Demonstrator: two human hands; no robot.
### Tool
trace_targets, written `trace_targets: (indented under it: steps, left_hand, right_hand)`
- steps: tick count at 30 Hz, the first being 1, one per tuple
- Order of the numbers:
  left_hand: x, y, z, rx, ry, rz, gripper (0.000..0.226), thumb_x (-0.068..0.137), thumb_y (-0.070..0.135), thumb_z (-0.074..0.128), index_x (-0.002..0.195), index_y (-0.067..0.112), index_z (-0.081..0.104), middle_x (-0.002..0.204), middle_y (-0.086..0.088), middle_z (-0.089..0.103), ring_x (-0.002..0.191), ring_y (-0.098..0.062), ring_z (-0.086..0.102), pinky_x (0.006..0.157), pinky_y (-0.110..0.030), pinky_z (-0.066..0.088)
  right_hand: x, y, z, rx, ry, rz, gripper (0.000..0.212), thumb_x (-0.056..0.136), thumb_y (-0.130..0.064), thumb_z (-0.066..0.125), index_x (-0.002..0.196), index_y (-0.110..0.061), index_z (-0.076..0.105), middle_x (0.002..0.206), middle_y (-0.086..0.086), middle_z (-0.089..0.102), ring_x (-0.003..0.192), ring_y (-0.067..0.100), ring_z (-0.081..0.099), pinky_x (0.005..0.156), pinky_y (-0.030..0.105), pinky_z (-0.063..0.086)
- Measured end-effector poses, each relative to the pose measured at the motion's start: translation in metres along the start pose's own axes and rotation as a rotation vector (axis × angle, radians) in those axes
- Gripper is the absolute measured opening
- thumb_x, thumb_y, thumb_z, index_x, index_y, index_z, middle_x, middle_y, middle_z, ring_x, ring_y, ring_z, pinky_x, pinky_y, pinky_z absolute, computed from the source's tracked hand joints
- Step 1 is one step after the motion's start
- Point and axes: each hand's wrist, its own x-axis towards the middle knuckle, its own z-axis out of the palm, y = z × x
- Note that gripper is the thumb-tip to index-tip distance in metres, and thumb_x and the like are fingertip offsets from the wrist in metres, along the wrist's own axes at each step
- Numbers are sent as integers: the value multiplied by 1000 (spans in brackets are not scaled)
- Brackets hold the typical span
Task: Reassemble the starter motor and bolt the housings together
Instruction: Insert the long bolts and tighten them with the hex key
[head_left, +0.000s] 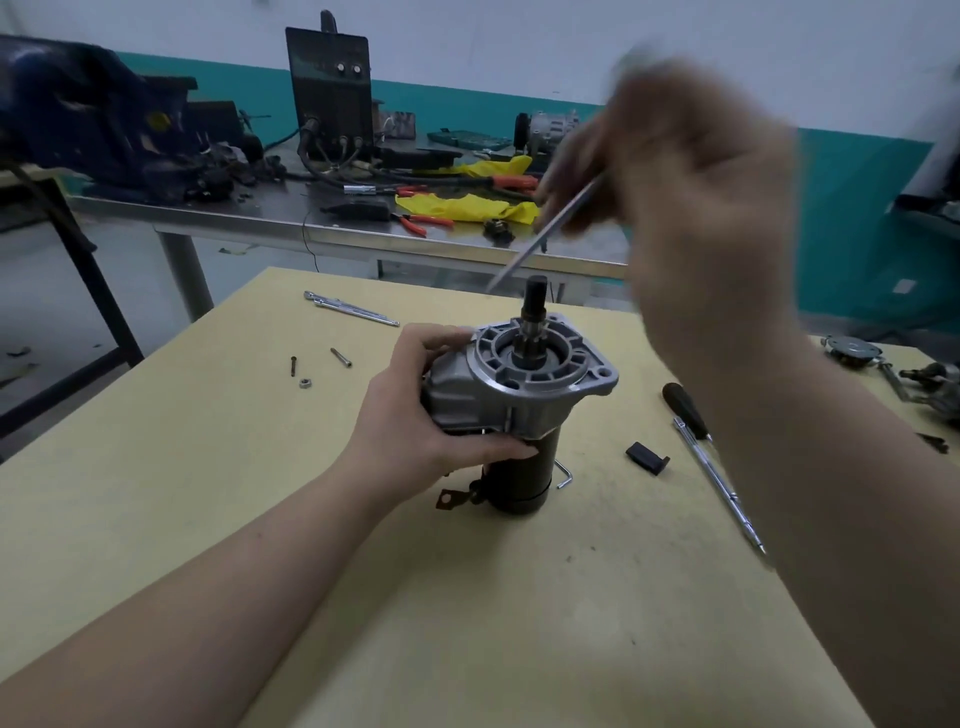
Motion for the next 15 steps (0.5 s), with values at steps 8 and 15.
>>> trace_targets:
  steps: [8,15]
  left_hand:
    - [8,-16,-42,-298,-85,-195,99,46,82,94,135,46,68,135,-1,74,126,-25,72,99,-32,61]
    - [15,-40,-67,-401,-61,-347,77,76,47,82,144,14,66,143,-18,69,137,-45,62,107,-52,58]
  right_hand:
    - [-25,51,-6,145,119,644,38,110,-40,49,84,-17,66,75,0,68,68,18,63,71,38,57]
    - [-105,91,39,85,-65,1000,26,112,-27,51,96,-14,66,77,1,52,56,10,43,45,26,37]
